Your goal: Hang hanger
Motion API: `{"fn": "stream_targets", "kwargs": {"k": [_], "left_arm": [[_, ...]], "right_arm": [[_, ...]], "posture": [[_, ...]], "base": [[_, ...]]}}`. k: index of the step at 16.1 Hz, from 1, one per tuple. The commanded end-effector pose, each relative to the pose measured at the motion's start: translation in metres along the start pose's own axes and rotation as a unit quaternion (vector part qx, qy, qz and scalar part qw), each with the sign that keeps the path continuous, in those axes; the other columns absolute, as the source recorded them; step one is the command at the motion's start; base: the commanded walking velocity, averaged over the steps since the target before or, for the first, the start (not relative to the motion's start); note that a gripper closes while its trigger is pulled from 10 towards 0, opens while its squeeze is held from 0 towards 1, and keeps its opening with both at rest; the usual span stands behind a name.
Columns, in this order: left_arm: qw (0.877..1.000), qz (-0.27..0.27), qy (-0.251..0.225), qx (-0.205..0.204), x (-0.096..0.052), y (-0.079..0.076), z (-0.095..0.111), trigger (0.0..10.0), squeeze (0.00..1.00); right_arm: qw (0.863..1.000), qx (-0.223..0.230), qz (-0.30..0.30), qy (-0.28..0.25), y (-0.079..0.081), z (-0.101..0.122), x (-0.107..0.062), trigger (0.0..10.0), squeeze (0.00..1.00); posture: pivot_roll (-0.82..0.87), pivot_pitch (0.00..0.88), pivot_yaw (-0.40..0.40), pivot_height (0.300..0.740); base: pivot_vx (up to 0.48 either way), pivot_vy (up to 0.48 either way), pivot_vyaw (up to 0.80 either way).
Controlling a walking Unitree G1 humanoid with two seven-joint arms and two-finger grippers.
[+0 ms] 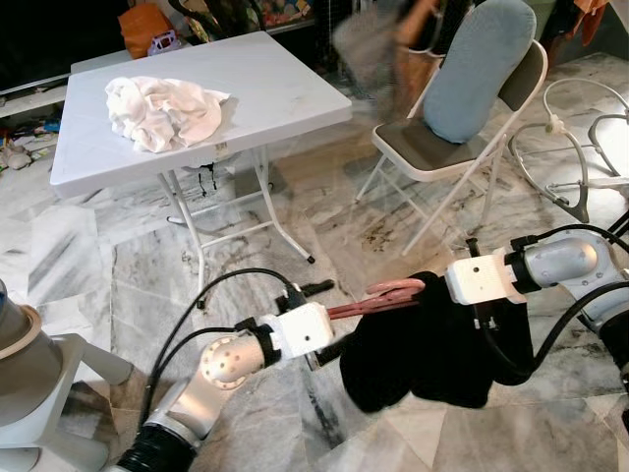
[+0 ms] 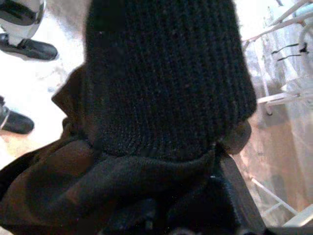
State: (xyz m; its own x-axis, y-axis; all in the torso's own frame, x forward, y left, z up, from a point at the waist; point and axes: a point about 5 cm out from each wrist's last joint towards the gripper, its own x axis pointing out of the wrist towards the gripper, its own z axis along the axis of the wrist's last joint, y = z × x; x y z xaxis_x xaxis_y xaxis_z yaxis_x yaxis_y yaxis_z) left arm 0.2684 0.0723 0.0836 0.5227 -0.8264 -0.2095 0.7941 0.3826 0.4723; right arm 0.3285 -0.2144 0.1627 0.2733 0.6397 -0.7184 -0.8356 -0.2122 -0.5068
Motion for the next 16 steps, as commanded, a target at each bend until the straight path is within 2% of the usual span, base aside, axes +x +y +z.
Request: {"fn": "stream_targets", "kwargs": {"k": [1,8,12,16], "left_arm": [[1.000,-0.015,0.004,0.001,0.003,0.000,0.000,0.0,0.00],[1.000,-0.009,0.022,0.004,0.005,0.007,-0.006,0.0,0.00],[0.999,0.018,0.029,0.014,0.004,0.022,-0.008,0.0,0.00],[0.999,0.026,0.031,0.015,0.003,0.026,-0.010,0.0,0.00]], "right_arm": [[0.999,-0.035,-0.029,-0.022,-0.013,0.014,-0.001,10.0,0.00],[0.999,-0.036,-0.016,-0.026,-0.010,0.016,-0.001,10.0,0.00],[0.999,-0.033,-0.004,-0.029,-0.006,0.017,-0.003,10.0,0.00],[0.999,-0.034,-0.003,-0.029,-0.006,0.018,-0.002,10.0,0.00]], "posture": [[-0.13,0.040,0.073,0.740],[-0.13,0.045,0.074,0.740],[-0.13,0.045,0.074,0.740],[-0.13,0.041,0.073,0.740]], "base": [[0.000,0.000,0.00],[0.000,0.000,0.00],[0.000,0.000,0.00],[0.000,0.000,0.00]]}}
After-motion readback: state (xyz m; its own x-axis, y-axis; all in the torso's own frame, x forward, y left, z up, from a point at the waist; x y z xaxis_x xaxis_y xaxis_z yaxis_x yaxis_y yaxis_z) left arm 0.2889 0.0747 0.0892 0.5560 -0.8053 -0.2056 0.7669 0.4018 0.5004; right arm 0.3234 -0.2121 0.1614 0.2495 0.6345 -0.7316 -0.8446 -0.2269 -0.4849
